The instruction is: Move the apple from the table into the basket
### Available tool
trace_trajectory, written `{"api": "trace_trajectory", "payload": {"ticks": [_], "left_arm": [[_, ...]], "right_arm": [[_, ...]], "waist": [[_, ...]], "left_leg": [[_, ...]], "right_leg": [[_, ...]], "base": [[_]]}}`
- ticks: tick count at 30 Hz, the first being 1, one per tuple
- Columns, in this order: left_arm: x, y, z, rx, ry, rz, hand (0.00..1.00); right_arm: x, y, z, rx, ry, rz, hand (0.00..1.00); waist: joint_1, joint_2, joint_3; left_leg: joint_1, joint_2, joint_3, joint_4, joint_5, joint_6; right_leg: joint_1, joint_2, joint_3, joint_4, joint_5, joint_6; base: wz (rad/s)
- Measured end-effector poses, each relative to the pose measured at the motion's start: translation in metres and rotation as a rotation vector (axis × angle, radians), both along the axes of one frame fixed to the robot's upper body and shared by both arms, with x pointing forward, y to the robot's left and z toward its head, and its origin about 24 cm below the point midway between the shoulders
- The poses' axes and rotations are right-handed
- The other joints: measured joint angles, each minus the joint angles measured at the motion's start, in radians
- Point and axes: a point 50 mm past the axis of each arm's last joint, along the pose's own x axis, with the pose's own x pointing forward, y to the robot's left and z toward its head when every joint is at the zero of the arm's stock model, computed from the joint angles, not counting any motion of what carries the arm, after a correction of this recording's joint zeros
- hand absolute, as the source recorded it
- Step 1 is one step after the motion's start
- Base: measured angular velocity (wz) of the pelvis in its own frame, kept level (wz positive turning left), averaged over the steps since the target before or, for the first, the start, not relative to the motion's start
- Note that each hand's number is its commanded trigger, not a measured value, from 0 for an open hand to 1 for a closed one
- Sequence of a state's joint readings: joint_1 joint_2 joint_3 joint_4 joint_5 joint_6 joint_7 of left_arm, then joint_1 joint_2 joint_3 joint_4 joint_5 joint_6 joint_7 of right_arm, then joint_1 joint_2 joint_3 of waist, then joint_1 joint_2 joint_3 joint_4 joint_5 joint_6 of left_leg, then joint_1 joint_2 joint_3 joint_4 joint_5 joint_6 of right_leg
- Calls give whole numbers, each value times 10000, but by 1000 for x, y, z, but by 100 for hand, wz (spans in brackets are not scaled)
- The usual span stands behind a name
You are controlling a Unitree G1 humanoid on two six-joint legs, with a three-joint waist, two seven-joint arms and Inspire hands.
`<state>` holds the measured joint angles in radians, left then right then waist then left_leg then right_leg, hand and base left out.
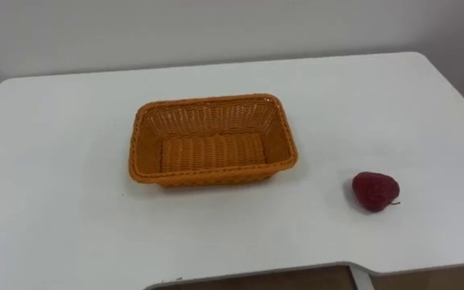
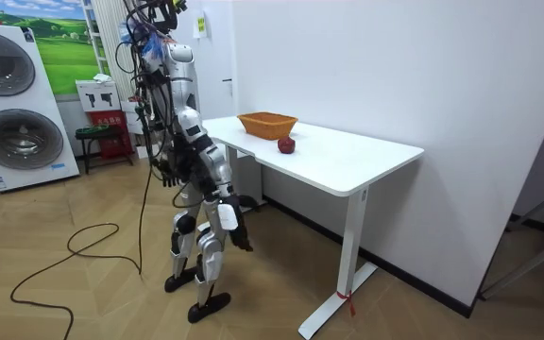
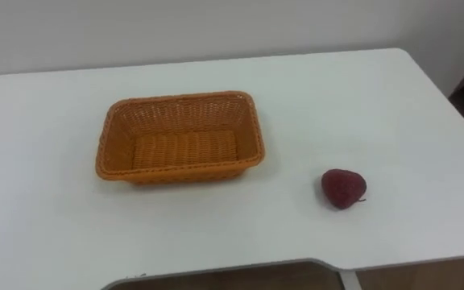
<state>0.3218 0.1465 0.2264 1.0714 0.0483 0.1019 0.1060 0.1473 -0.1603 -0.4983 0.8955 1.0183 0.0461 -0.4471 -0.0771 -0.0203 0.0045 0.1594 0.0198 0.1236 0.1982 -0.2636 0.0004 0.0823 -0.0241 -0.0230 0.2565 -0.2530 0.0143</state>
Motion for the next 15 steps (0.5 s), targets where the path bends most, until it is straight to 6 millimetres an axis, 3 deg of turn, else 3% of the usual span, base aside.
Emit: {"api": "trace_trajectory", "payload": {"ticks": [8,12,14,15], "left_arm": [[10,9,6,574,-708,-255,0],[14,9,6,605,-1050,-383,0],[14,9,6,627,-1054,-405,0],[14,9,6,623,-1040,-405,0]], "right_arm": [[39,-46,65,-2895,-1046,-2617,0],[56,-53,99,-4479,-1059,-2838,0],[69,-57,128,-6295,-1066,-2479,0],[70,-58,133,-6711,-971,-2379,0]], "waist": [[4,-67,-35],[1,-59,-31],[4,-74,-33],[27,-73,-40]], "left_leg": [[-172,0,121,0,1,1],[-316,0,121,-9,2,2],[-483,3,115,-5,4,5],[-502,4,97,-4,5,5]], "right_leg": [[-140,2,52,29,33,13],[-263,1,29,36,33,13],[-481,14,36,92,56,11],[-468,16,23,89,66,9]], "base": [[-2],[0],[0],[6]]}}
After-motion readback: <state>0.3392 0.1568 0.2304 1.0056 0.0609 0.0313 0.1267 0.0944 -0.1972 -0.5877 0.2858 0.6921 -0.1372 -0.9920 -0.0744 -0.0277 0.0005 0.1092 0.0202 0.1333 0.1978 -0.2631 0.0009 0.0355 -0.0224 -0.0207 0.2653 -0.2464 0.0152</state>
